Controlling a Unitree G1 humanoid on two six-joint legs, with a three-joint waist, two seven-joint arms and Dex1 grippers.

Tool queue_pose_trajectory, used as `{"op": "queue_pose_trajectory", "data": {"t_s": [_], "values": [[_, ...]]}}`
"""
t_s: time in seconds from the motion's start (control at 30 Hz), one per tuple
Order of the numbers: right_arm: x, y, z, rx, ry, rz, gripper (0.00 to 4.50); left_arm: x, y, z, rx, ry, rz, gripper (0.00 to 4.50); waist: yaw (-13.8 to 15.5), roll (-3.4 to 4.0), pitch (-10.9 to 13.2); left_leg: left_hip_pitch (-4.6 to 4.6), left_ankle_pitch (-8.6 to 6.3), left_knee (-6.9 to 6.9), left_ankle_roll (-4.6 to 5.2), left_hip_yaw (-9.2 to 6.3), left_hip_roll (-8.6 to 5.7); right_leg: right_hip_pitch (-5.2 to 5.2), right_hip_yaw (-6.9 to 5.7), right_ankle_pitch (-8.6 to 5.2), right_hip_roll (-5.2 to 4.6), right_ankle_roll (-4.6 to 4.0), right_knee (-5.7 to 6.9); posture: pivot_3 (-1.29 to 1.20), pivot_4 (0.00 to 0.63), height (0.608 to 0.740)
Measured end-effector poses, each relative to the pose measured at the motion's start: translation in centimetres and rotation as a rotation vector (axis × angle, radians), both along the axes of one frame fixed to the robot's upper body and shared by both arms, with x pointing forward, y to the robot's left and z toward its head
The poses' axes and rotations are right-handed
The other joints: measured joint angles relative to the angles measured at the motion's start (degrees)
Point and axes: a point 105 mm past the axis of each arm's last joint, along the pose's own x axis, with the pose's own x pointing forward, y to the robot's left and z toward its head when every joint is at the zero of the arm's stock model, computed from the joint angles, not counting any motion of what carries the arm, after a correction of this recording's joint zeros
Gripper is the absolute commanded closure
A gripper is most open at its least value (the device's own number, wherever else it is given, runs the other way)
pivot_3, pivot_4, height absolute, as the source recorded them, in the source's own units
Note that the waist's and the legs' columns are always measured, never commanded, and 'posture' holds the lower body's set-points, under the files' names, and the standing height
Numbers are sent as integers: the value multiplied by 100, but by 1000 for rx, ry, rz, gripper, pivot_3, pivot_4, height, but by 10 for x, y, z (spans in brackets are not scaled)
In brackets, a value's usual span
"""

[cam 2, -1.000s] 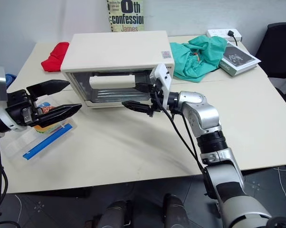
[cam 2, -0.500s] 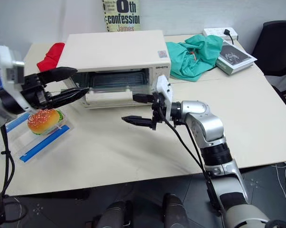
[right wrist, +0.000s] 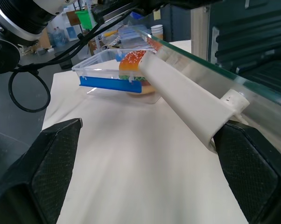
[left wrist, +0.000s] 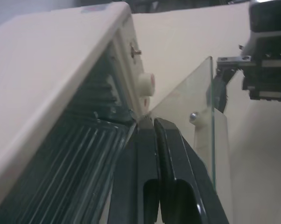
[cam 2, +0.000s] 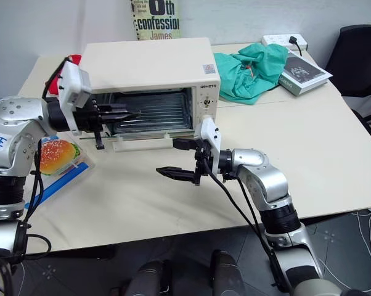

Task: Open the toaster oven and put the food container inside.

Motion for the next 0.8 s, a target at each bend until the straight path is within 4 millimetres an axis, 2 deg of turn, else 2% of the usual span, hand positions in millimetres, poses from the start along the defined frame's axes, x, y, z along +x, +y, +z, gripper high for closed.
{"op": "queue_pose_trajectory", "data": {"t_s": [0.1,0.2,0.37,0.47,0.6,0.8], "values": [[-1,-2,-2,-1,4,-19,0,-1,0,-7,63,-2,-12,4444,6,0,0,-1,-1,15,2,0,1,0,3,0,0,0,12,0,150,740],[-6,-13,-7,-27,-3,-55,0,0,0,-20,130,1,-15,4444,20,0,0,-1,-4,19,7,0,1,0,5,0,-1,0,16,0,150,740],[-26,-60,-25,-119,56,-139,0,-6,1,-43,215,29,-37,4444,153,-2,0,-4,-14,29,19,1,-2,1,8,0,-4,0,14,0,150,740],[-46,-80,-27,-157,83,-148,0,-14,1,-62,276,58,-66,4444,167,-4,0,-1,-21,33,32,4,0,2,10,0,-3,1,15,0,150,740],[-62,-96,-10,-154,80,-159,0,-23,-3,-87,340,84,-93,4444,155,-13,6,5,-26,36,40,4,5,2,15,0,-1,0,5,0,150,740],[-69,-95,15,-117,46,-147,0,-24,-6,-119,421,82,-78,4444,177,-15,6,4,-27,40,43,2,3,2,16,-1,-3,-2,8,0,150,740]]}}
